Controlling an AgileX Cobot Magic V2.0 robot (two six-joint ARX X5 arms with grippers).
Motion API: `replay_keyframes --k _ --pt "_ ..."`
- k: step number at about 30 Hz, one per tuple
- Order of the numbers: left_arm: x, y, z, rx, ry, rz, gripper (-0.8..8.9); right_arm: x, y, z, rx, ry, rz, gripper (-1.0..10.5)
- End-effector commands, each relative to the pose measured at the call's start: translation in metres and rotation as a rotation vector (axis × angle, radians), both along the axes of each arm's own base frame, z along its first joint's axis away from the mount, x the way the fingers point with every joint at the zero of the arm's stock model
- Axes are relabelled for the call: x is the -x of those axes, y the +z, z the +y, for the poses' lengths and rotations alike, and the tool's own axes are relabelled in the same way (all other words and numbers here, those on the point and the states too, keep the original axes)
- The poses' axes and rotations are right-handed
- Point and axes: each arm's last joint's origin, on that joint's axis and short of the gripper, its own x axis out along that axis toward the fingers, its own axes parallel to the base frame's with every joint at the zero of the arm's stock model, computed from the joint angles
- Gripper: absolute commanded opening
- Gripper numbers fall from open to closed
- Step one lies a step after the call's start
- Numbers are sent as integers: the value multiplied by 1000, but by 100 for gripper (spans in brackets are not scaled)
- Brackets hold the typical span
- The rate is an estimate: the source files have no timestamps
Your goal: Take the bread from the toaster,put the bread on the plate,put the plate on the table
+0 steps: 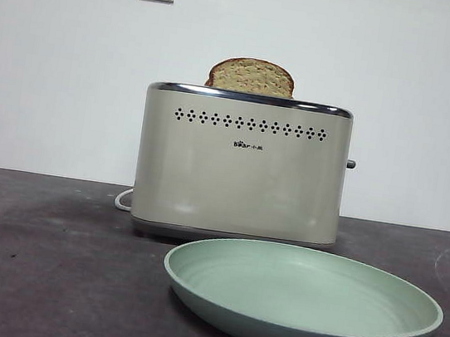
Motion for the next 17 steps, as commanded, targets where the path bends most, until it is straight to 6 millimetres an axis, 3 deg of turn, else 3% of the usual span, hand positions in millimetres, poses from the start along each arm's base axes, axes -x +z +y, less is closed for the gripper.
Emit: replay_keyframes --k 1,9,17 --pt "-22 -6 -18 -76 -22 -29 610 0 1 0 -1 -2 -3 661" --pt "-78 -21 -67 -177 -79 -70 610 2 -1 0 3 -4 22 661" --pt "-103 -54 -102 -243 -151 -56 595 2 -2 0 4 -5 34 661"
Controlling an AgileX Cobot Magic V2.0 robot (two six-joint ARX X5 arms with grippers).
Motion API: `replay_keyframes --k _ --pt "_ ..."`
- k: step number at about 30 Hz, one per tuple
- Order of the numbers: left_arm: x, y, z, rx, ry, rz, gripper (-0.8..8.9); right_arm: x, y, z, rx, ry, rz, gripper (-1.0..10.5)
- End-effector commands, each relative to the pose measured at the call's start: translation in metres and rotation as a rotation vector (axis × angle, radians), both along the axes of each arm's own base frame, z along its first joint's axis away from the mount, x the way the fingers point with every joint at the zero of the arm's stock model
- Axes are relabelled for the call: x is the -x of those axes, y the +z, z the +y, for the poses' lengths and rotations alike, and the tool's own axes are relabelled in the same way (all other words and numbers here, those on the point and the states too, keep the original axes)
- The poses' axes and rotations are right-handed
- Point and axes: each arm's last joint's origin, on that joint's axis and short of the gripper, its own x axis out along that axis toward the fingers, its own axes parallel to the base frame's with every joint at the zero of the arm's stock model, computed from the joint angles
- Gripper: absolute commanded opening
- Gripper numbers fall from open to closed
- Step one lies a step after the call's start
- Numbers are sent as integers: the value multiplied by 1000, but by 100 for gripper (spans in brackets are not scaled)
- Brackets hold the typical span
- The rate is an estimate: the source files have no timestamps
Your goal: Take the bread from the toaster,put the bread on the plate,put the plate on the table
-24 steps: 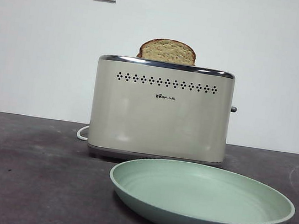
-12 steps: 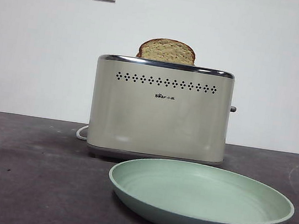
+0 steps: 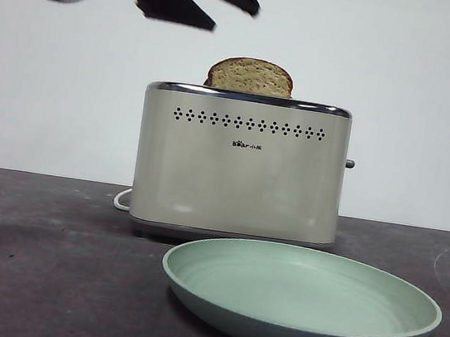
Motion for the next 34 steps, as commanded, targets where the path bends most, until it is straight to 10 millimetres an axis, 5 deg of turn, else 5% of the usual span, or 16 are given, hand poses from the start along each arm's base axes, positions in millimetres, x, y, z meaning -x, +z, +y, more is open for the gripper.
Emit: replay_keyframes --k 1,8,14,17,25,34 --pt "-4 -14 -11 -40 -29 -11 594 0 1 0 1 -4 -2 661" --pt "-11 -37 -27 -102 -10 20 557 1 0 0 2 -4 12 661" --pt "-11 -41 -30 -110 -10 40 125 1 0 0 2 -4 12 660" --pt "-10 -41 -31 -101 -8 52 -3 1 0 0 2 -4 12 660" --pt "-9 -39 -30 -99 -8 49 -8 2 -1 0 2 -4 17 659" --pt "8 1 -16 -53 37 -59 -8 2 -1 0 2 -3 16 659"
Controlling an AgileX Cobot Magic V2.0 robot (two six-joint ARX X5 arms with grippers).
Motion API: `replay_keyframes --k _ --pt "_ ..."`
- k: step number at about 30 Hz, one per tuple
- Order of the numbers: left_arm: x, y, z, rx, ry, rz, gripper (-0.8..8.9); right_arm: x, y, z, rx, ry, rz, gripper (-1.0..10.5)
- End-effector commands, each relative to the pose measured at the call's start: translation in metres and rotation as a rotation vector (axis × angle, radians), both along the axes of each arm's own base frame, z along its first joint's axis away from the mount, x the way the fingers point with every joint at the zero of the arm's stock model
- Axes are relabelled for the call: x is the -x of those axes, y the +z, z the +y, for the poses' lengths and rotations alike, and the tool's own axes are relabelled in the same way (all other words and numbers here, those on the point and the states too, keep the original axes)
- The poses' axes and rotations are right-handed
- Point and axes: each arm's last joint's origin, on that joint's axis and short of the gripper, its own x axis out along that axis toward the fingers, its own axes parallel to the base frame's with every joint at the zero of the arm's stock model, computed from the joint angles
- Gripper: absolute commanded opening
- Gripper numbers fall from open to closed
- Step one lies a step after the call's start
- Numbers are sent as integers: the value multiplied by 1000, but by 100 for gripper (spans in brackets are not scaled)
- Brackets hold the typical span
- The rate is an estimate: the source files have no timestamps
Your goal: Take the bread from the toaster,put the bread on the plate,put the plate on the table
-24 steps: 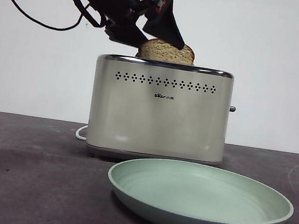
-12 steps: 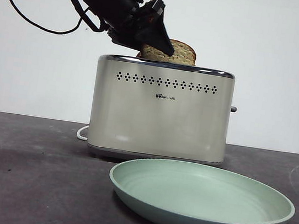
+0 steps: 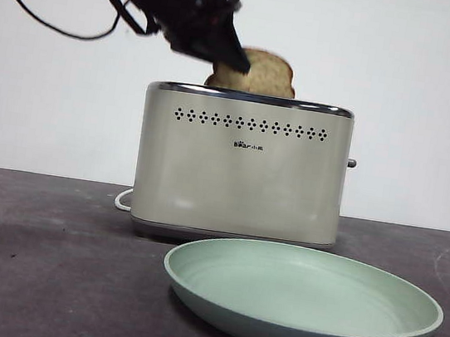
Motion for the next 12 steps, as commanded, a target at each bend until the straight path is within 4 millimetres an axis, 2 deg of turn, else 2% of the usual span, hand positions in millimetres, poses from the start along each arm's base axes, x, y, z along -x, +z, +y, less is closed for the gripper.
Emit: replay_keyframes --k 1,6,12 --pt "13 26 6 48 -8 -70 -8 0 1 0 -2 -1 -3 659" --pt "34 58 18 89 9 -158 -8 0 1 0 -2 -1 -3 659" --pt "69 98 37 148 10 -254 -8 0 1 0 -2 -1 -3 659"
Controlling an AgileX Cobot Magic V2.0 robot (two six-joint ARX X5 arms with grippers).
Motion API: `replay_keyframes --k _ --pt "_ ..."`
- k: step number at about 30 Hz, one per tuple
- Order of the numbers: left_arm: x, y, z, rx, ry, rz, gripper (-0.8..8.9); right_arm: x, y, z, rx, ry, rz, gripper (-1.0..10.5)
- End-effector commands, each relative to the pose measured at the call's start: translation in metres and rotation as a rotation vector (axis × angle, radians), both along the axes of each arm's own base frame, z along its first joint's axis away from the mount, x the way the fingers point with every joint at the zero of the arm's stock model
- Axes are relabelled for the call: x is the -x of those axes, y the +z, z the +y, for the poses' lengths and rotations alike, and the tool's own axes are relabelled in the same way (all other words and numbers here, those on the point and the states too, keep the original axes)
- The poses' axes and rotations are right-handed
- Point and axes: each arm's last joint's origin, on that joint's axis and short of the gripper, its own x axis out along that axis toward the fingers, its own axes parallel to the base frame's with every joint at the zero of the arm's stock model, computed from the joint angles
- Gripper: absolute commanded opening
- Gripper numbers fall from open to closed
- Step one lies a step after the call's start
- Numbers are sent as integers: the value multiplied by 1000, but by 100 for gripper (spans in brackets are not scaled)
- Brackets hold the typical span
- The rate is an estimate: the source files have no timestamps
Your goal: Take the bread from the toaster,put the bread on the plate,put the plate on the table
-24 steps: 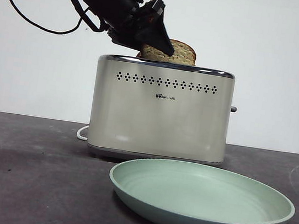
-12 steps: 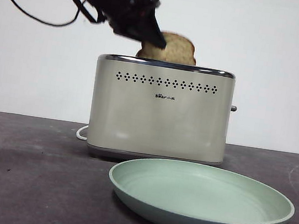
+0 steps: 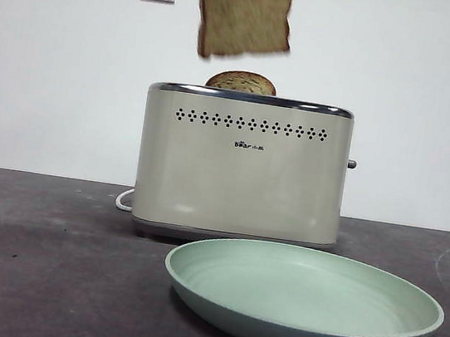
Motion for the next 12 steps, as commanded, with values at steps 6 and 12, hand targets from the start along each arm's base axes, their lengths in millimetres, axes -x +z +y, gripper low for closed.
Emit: replay_keyframes --k 6,12 --pt "60 45 34 133 63 7 -8 -5 -1 0 -1 -1 14 658" --pt "118 58 67 143 122 78 -8 -22 -9 2 7 -15 94 657"
